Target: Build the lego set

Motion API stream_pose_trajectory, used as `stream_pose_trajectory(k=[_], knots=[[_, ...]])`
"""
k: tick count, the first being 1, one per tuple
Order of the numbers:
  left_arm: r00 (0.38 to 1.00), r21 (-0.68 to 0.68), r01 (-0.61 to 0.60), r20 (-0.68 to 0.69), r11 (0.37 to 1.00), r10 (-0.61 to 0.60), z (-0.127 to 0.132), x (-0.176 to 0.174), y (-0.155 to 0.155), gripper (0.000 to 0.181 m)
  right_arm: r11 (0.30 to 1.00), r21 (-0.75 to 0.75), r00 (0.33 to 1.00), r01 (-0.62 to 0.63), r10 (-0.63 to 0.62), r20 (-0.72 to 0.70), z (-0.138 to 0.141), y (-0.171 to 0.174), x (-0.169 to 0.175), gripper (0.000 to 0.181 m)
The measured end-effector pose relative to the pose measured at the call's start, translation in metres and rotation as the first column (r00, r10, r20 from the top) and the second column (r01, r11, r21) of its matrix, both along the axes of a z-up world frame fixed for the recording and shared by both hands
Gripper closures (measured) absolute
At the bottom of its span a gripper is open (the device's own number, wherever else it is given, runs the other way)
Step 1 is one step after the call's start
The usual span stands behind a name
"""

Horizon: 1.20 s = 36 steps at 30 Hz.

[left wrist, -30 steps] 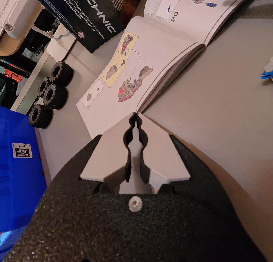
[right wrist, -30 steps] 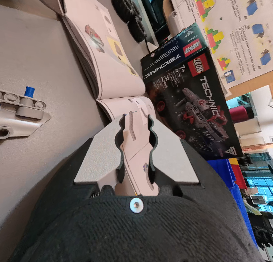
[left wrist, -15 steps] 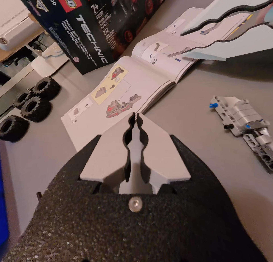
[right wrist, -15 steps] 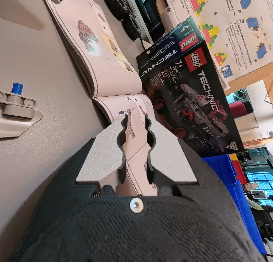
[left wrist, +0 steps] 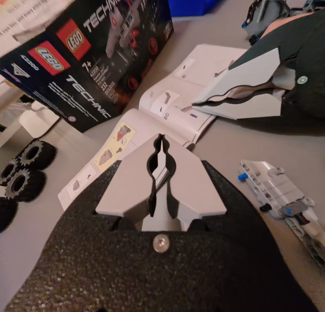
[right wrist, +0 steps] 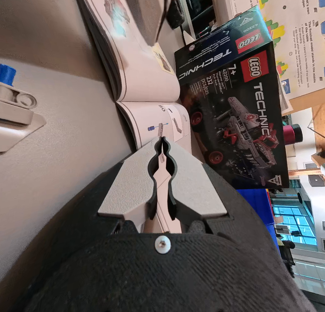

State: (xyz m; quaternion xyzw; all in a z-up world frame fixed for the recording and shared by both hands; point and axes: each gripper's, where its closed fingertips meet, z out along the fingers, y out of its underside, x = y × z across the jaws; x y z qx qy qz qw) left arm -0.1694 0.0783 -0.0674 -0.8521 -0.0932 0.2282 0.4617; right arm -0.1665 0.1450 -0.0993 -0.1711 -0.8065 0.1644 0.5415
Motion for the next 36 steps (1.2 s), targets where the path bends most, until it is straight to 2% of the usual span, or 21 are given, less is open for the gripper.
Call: stream_pose_trajectory(k=[5, 9, 21, 24, 27, 30, 31, 33, 34, 36], knots=[[0.993, -0.008, 0.068, -0.096, 0.998, -0.068, -0.008, 0.019, 0.002, 0.181, 1.000, 0.002, 1.000, 0.012, -0.012, -0.003, 0.000, 0.003, -0.003, 0.181], [0.987, -0.032, 0.074, -0.139, 0.997, -0.078, -0.008, 0.021, 0.002, 0.181, 1.000, -0.003, 1.000, 0.029, -0.029, 0.000, 0.000, 0.007, -0.006, 0.181], [0.992, 0.007, 0.019, -0.127, 1.000, -0.018, -0.002, 0.008, -0.009, 0.181, 0.999, 0.008, 0.999, 0.032, -0.032, -0.010, 0.000, 0.010, -0.013, 0.181], [0.989, -0.011, -0.019, -0.146, 1.000, 0.017, 0.003, -0.010, -0.023, 0.181, 0.999, 0.004, 0.995, 0.051, -0.050, -0.083, 0.012, 0.013, -0.014, 0.181], [0.997, 0.121, 0.076, 0.011, 0.990, -0.078, 0.012, -0.004, -0.023, 0.181, 0.995, -0.086, 0.980, 0.041, -0.057, -0.189, 0.035, 0.015, -0.011, 0.181], [0.920, 0.317, 0.219, 0.248, 0.923, -0.303, 0.025, 0.034, -0.019, 0.181, 0.980, -0.200, 0.968, -0.012, -0.039, -0.248, 0.053, 0.013, -0.004, 0.181], [0.882, 0.345, 0.238, 0.315, 0.908, -0.351, 0.026, 0.045, -0.023, 0.181, 0.973, -0.223, 0.971, -0.053, -0.003, -0.241, 0.058, 0.006, 0.002, 0.176], [0.859, 0.351, 0.191, 0.393, 0.917, -0.329, 0.026, 0.051, -0.039, 0.180, 0.942, -0.294, 0.983, -0.158, 0.121, -0.142, 0.066, -0.018, 0.022, 0.168], [0.867, 0.346, 0.151, 0.404, 0.926, -0.292, 0.027, 0.050, -0.050, 0.179, 0.910, -0.362, 0.978, -0.201, 0.207, -0.022, 0.060, -0.033, 0.037, 0.167], [0.887, 0.356, 0.087, 0.397, 0.930, -0.235, 0.034, 0.048, -0.078, 0.178, 0.860, -0.487, 0.927, -0.152, 0.295, 0.231, 0.042, -0.050, 0.064, 0.145]])
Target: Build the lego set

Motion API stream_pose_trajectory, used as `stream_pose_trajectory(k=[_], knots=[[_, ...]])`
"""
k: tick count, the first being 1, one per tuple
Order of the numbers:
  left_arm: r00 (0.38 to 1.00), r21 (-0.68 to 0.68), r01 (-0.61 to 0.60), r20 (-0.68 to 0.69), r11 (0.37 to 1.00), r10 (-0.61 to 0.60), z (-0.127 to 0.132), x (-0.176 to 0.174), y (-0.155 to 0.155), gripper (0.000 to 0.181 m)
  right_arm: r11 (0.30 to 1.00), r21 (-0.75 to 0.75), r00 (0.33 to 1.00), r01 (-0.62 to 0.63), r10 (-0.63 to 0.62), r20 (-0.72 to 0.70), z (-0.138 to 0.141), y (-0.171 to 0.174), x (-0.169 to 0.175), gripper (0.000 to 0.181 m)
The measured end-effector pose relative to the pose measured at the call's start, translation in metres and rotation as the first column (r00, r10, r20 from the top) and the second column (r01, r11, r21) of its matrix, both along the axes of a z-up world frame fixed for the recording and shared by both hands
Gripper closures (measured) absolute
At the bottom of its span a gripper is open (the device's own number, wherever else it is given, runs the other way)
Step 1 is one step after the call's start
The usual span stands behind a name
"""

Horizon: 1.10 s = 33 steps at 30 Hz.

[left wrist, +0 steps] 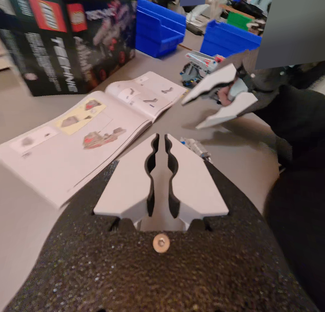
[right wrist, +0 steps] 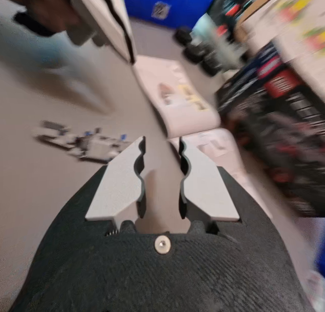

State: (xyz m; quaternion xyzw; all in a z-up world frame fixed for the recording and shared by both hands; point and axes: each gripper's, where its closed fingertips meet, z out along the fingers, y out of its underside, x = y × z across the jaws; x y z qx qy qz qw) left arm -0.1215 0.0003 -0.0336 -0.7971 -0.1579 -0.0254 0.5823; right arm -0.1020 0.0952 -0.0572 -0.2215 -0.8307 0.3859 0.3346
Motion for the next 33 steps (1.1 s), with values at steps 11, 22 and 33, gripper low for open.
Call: stream_pose_trajectory(k=[11, 22, 33], knots=[[0.666, 0.149, -0.745, 0.102, 0.650, 0.739, 0.094, -0.045, -0.272, 0.142, 0.991, 0.059, 0.972, -0.120, 0.105, 0.210, -0.032, -0.034, 0.048, 0.126], [0.532, 0.046, -0.830, -0.234, 0.556, 0.814, 0.120, 0.077, -0.367, 0.104, 0.977, 0.145, 0.985, 0.159, -0.147, -0.089, 0.016, -0.015, 0.097, 0.130], [0.497, 0.034, -0.863, -0.126, 0.504, 0.859, 0.036, 0.223, -0.412, 0.103, 0.949, 0.055, 0.926, 0.310, -0.289, -0.244, 0.023, -0.034, 0.174, 0.136]])
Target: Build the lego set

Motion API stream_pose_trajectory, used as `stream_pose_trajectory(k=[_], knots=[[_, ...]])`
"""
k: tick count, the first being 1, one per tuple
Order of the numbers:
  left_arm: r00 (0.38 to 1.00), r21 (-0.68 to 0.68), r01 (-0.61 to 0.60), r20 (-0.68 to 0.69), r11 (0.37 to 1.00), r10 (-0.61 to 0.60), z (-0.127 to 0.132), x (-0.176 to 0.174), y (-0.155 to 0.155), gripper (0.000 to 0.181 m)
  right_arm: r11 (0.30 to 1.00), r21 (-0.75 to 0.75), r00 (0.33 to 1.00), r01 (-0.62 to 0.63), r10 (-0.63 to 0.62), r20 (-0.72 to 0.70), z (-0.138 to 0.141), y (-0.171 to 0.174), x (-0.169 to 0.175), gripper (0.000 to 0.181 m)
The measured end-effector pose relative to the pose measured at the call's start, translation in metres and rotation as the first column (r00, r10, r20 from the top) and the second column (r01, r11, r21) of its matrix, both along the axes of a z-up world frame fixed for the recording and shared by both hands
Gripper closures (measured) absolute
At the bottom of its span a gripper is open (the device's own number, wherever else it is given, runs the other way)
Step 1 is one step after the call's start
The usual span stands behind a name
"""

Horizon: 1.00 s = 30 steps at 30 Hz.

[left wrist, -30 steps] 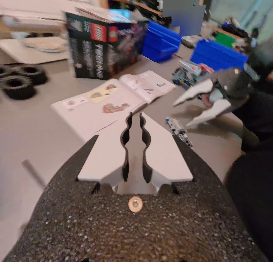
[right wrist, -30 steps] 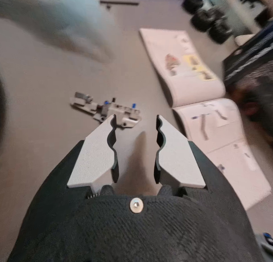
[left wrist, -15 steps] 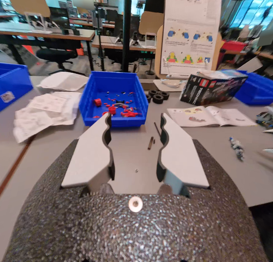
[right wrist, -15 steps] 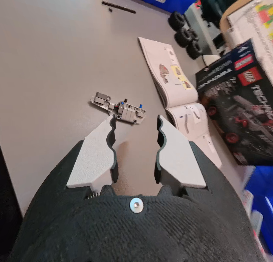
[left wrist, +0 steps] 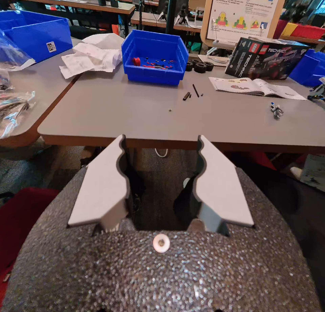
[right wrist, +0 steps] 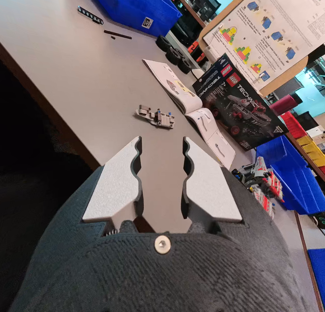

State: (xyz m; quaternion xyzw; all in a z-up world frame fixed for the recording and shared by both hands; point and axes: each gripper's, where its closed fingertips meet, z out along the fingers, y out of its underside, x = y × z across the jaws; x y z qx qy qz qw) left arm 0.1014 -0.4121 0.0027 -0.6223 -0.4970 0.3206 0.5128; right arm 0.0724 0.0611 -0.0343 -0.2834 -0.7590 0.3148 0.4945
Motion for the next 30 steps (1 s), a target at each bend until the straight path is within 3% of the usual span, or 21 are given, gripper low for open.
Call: stream_pose_trajectory(k=[6, 11, 15, 20, 25, 30], knots=[[0.980, -0.181, -0.189, 0.030, 0.965, 0.197, -0.040, 0.031, -0.063, 0.103, 0.996, -0.073, 0.999, 0.041, -0.040, 0.013, -0.012, -0.015, 0.015, 0.138], [0.946, -0.288, -0.314, -0.020, 0.905, 0.322, -0.072, 0.056, -0.104, 0.104, 0.996, -0.085, 1.000, -0.017, 0.014, -0.028, -0.005, -0.058, 0.001, 0.140], [0.914, -0.262, -0.398, -0.027, 0.879, 0.406, -0.096, 0.063, -0.127, 0.105, 0.994, -0.064, 0.995, -0.083, 0.080, -0.052, 0.005, -0.099, -0.020, 0.141], [0.903, -0.243, -0.402, 0.053, 0.883, 0.426, -0.127, 0.065, -0.137, 0.105, 0.987, -0.046, 0.985, -0.152, 0.147, -0.093, 0.020, -0.139, -0.051, 0.140], [0.947, -0.219, -0.298, 0.056, 0.929, 0.317, -0.130, 0.031, -0.110, 0.104, 0.977, -0.041, 0.968, -0.211, 0.203, -0.150, 0.033, -0.164, -0.096, 0.140], [0.981, -0.129, -0.194, -0.050, 0.972, 0.189, -0.085, -0.057, -0.082, 0.114, 0.956, -0.053, 0.942, -0.290, 0.275, -0.195, 0.038, -0.177, -0.147, 0.140]])
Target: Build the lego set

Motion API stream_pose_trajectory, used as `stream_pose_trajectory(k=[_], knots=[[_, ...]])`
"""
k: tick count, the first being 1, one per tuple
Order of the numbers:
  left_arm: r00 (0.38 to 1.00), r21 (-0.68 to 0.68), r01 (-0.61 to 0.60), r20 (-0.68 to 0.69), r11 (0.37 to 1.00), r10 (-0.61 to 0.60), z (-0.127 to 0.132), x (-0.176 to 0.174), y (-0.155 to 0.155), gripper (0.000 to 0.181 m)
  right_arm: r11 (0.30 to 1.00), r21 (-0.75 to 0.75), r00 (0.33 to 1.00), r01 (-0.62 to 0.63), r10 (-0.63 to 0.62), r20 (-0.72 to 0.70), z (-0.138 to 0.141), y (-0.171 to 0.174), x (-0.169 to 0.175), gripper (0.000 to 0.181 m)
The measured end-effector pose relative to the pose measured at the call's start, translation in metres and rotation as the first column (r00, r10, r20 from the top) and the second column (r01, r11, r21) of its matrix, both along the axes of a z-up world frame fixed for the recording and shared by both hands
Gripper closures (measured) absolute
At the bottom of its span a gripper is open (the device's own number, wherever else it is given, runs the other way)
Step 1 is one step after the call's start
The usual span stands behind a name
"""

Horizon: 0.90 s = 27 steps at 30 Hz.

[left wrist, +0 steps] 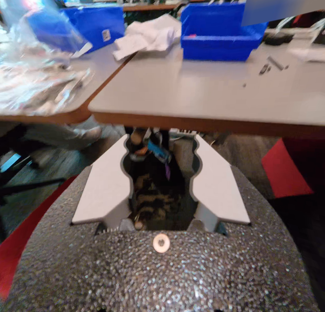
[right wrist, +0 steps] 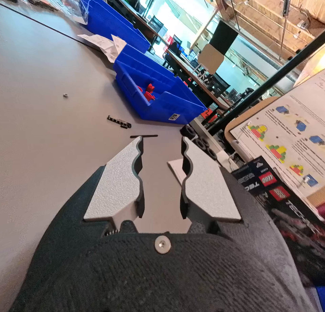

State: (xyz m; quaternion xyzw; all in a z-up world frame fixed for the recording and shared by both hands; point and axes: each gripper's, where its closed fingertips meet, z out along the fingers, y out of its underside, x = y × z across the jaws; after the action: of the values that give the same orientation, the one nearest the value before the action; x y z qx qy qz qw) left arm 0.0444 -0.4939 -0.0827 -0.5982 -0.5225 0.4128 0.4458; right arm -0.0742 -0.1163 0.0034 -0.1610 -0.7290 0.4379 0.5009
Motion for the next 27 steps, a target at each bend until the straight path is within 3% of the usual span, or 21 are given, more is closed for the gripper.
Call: stream_pose_trajectory(k=[4, 7, 9, 11, 13, 16, 18, 21, 24, 27], knots=[[0.995, -0.020, 0.099, 0.020, 0.995, -0.098, 0.041, -0.106, 0.023, 0.114, 0.999, -0.009, 0.999, -0.037, 0.037, -0.003, 0.002, -0.003, -0.042, 0.140], [0.983, -0.124, 0.143, 0.135, 0.982, -0.126, 0.058, -0.193, 0.026, 0.103, 0.998, 0.015, 0.998, -0.061, 0.061, 0.006, 0.002, -0.008, -0.065, 0.139], [0.984, -0.273, 0.156, 0.125, 0.949, -0.126, 0.071, -0.254, 0.018, 0.095, 0.998, 0.047, 0.999, -0.045, 0.045, -0.011, 0.007, -0.004, -0.077, 0.139], [0.982, -0.423, 0.188, 0.113, 0.886, -0.154, 0.071, -0.310, 0.010, 0.085, 0.996, 0.082, 0.999, -0.034, 0.035, -0.011, 0.014, 0.005, -0.082, 0.139], [0.964, -0.508, 0.258, 0.188, 0.822, -0.187, 0.049, -0.352, 0.007, 0.063, 0.995, 0.100, 1.000, -0.016, 0.014, 0.016, 0.019, 0.017, -0.081, 0.139], [0.915, -0.553, 0.383, 0.339, 0.740, -0.220, 0.015, -0.389, 0.005, 0.030, 0.992, 0.125, 0.996, -0.007, -0.004, 0.089, 0.023, 0.035, -0.068, 0.139], [0.901, -0.563, 0.434, 0.291, 0.704, -0.323, 0.024, -0.410, 0.020, 0.032, 0.988, 0.157, 0.990, -0.005, -0.018, 0.143, 0.023, 0.048, -0.055, 0.137], [0.850, -0.454, 0.526, 0.312, 0.719, -0.425, 0.035, -0.438, 0.034, 0.031, 0.987, 0.155, 0.985, 0.036, -0.062, 0.164, 0.029, 0.067, -0.040, 0.137], [0.796, -0.339, 0.600, 0.344, 0.724, -0.499, 0.046, -0.460, 0.045, 0.041, 0.989, 0.126, 0.981, 0.071, -0.092, 0.171, 0.032, 0.078, -0.035, 0.136], [0.681, -0.169, 0.687, 0.488, 0.707, -0.545, 0.015, -0.469, 0.052, 0.079, 0.994, 0.096, 0.982, 0.048, -0.065, 0.179, 0.030, 0.075, -0.045, 0.136]])
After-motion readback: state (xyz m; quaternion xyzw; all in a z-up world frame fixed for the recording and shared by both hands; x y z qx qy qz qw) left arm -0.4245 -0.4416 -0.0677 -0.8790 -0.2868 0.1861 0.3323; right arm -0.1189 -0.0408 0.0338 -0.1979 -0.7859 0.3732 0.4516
